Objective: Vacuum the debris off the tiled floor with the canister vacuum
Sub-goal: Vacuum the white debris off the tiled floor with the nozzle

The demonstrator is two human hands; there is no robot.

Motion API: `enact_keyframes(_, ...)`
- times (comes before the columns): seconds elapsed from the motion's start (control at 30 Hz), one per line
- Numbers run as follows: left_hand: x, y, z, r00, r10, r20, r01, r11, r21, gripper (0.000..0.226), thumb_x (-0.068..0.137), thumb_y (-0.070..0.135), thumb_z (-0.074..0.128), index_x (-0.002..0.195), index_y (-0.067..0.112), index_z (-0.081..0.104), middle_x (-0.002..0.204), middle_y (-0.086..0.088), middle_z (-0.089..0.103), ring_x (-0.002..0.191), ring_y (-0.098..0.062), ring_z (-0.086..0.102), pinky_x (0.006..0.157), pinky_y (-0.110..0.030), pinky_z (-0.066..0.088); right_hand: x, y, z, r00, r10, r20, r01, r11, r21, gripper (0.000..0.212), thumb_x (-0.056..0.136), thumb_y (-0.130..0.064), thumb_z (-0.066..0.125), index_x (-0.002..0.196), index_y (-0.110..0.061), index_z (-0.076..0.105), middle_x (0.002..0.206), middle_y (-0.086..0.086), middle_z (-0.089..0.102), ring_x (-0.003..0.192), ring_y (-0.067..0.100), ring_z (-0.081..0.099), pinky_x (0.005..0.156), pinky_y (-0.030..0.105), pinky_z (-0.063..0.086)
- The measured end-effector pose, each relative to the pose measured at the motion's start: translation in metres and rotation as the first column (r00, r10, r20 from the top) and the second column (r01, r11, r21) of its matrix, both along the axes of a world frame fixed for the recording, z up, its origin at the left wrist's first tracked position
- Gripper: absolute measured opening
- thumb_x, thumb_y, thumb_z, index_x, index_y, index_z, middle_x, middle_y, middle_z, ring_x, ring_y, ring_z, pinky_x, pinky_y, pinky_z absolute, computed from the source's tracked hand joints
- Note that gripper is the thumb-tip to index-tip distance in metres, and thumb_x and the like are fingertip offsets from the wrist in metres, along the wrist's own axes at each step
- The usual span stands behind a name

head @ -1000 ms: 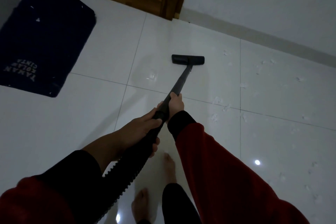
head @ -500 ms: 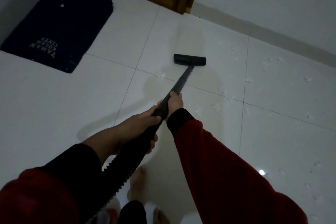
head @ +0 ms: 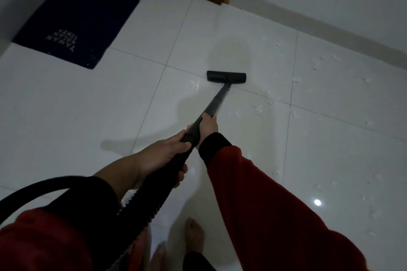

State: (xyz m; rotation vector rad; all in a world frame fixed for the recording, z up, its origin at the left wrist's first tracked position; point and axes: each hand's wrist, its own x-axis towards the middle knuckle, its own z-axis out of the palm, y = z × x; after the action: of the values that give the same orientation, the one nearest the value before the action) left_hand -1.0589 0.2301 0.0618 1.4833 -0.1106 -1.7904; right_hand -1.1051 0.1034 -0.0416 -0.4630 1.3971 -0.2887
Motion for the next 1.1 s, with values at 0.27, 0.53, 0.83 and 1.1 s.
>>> enact_keyframes(0.27,-0.016,0.071,0.011,1.0,-0.017,0.021,0.017,1.0,0.006,0.039,0.099,0.025,0.041,0.129,0.05,0.042,0.068,-0.012,0.052,0.044,-0.016,0.052,0.044,-0.024,0.047,-0.017,0.074,0.011,1.0,0.006,0.005,-0.006,1.0,0.015,0.051,0.101,-0.024,0.033,0.15,-0.033,0.02,0.113,0.011,0.044,0.06,0.019,0.052,0.048,0.029,0.045)
enact_keyframes(0.53,-0.03,0.131,0.009,1.0,-0.028,-0.005,0.028,1.0,0.013,0.047,0.099,0.025,0.043,0.139,0.047,0.035,0.066,-0.013,0.053,0.043,-0.017,0.053,0.042,-0.023,0.047,-0.037,0.137,0.014,0.999,-0.042,-0.004,0.042,0.999,0.012,0.054,0.101,-0.025,0.033,0.15,-0.037,0.015,0.112,0.011,0.045,0.058,0.019,0.052,0.048,0.029,0.045)
enact_keyframes(0.83,-0.068,0.167,0.013,1.0,-0.017,-0.025,0.017,1.0,0.001,0.045,0.099,0.022,0.041,0.138,0.045,0.034,0.065,-0.014,0.05,0.04,-0.016,0.052,0.037,-0.02,0.045,-0.074,0.171,0.014,0.999,-0.053,0.013,0.053,0.999,0.004,0.053,0.101,-0.024,0.033,0.15,-0.036,0.016,0.099,0.009,0.045,0.054,0.019,0.051,0.044,0.027,0.044)
enact_keyframes(1.1,-0.115,0.216,0.004,0.997,0.008,-0.072,-0.007,1.0,0.023,0.047,0.099,0.023,0.042,0.138,0.049,0.034,0.057,-0.011,0.054,0.039,-0.017,0.053,0.04,-0.023,0.048,-0.119,0.218,0.004,0.999,-0.029,0.015,0.029,0.999,0.018,0.049,0.099,-0.023,0.031,0.147,-0.032,0.022,0.111,0.011,0.043,0.054,0.019,0.051,0.046,0.028,0.045)
